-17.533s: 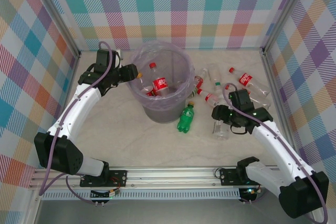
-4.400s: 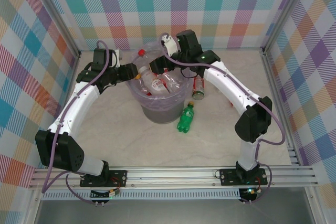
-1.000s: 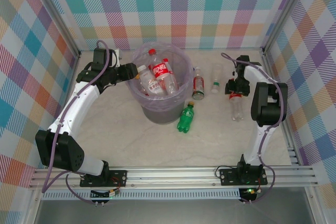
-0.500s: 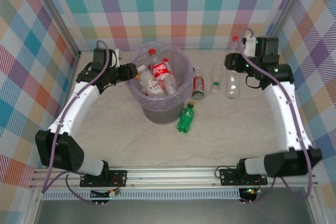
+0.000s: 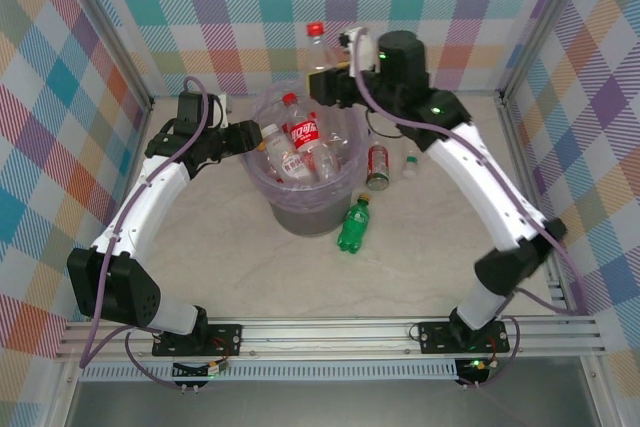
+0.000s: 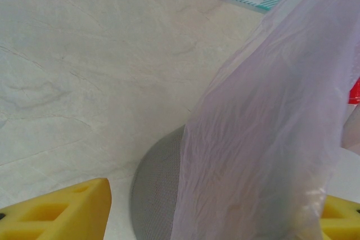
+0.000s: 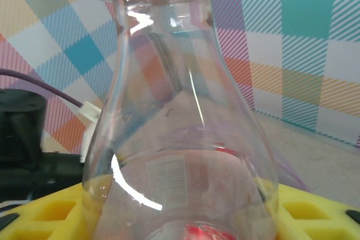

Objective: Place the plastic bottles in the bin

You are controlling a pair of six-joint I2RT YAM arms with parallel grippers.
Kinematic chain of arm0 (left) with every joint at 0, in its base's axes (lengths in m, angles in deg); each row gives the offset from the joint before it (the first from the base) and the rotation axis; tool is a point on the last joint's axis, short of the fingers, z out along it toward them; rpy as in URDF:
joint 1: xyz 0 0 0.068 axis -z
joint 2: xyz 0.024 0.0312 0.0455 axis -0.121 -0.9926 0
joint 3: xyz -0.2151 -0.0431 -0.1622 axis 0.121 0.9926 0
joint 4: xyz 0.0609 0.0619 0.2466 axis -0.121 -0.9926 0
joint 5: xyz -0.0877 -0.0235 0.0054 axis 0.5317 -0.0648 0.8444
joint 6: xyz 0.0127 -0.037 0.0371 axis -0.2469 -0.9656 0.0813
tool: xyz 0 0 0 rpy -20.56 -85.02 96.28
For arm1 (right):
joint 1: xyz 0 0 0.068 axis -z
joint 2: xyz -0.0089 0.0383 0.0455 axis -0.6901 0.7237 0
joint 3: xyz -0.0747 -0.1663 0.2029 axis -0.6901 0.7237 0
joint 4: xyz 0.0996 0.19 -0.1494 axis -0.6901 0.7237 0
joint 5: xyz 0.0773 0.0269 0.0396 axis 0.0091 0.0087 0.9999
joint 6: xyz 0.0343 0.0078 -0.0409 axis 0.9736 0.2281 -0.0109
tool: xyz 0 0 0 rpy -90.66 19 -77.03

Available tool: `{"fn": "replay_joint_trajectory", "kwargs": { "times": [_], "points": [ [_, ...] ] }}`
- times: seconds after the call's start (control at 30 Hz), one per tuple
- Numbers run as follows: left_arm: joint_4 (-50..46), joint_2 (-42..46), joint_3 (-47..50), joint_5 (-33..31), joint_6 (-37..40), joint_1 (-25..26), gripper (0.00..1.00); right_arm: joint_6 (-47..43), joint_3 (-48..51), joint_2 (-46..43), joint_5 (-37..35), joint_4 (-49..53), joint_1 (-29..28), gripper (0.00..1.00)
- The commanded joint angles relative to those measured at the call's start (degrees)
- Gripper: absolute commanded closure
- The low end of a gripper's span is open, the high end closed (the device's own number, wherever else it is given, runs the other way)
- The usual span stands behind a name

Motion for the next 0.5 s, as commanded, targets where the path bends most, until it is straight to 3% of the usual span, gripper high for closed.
{"fn": "replay_joint_trajectory", "kwargs": {
  "times": [0.0,0.47],
  "points": [
    [-2.7,-0.9,0.5,-0.9,-0.2,-0.7,0.35,-3.4,-2.5,2.4,-3.0,1.4,-1.0,0.42],
    [-2.7,0.7,0.4,-1.5,0.1,-0.7,0.35,-2.6,9.1,2.6,-6.8,2.1,-1.9,0.39]
  ]
}}
